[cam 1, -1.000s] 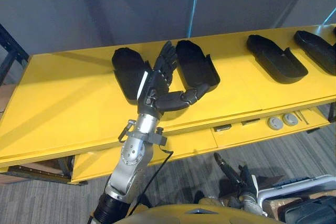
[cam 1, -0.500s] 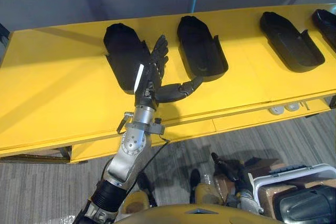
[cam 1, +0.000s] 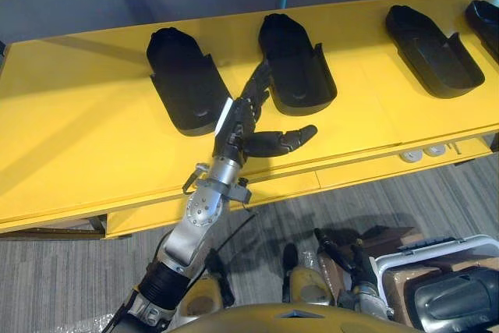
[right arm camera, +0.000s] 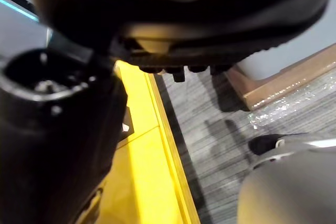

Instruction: Walk over and take three plastic housings, then place them on the shelf

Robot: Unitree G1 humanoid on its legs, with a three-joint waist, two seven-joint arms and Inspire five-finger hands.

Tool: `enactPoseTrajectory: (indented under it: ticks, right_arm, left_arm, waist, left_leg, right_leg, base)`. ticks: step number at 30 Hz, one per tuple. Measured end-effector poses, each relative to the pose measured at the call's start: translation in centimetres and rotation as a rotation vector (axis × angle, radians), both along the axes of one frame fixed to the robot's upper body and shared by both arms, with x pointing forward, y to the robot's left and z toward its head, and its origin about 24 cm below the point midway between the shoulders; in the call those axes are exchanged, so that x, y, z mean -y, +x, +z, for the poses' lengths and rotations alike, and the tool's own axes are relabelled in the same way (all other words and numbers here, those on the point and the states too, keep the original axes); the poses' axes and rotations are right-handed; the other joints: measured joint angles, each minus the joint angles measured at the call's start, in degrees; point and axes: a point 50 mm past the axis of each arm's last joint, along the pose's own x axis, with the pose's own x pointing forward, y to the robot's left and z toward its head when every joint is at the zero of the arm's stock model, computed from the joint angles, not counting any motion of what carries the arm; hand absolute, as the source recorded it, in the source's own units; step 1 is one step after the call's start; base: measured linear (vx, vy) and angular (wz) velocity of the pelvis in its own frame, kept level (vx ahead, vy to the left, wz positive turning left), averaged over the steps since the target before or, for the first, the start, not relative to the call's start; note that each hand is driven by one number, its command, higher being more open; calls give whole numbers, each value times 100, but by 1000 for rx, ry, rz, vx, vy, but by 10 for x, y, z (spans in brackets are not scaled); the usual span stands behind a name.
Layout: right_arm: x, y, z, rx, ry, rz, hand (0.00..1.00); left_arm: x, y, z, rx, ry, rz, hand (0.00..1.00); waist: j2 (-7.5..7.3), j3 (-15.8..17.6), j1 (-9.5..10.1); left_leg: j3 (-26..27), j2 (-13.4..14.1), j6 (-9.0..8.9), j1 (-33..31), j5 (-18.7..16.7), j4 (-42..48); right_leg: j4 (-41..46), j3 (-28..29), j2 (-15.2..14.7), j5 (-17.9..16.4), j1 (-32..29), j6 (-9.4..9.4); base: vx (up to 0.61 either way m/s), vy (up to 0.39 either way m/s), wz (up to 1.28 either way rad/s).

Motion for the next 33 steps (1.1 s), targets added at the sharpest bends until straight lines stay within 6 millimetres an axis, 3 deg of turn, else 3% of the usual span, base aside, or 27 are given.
enactPoseTrajectory:
  ticks: [11, 19, 33]
  right_arm:
    - [1, -2, -2, -16, 0, 2, 100]
    - [1, -5, -5, -37, -1, -4, 100]
    - [3, -7, -9, -61, -5, -5, 100]
  left_arm:
    - [-5, 3, -22, -112, 62, 138, 100]
    - [-12, 4, -20, -97, 56, 280, 100]
    - [-15, 5, -19, -82, 63, 356, 100]
  waist:
    - [-5, 3, 10]
    - [-12, 7, 6]
    - [-32, 120, 3]
  left_leg:
    - [-13, 3, 3, 5, -8, 29]
    - [-49, 0, 3, 5, -8, 33]
    - [-110, -12, 3, 2, -8, 48]
  right_leg:
    - [26, -10, -6, -5, 11, 7]
    - [36, -44, -12, -19, 25, 29]
    - [66, -106, -30, -46, 49, 57]
  base:
    - [0, 0, 0]
    - [0, 0, 0]
    - [-1, 0, 1]
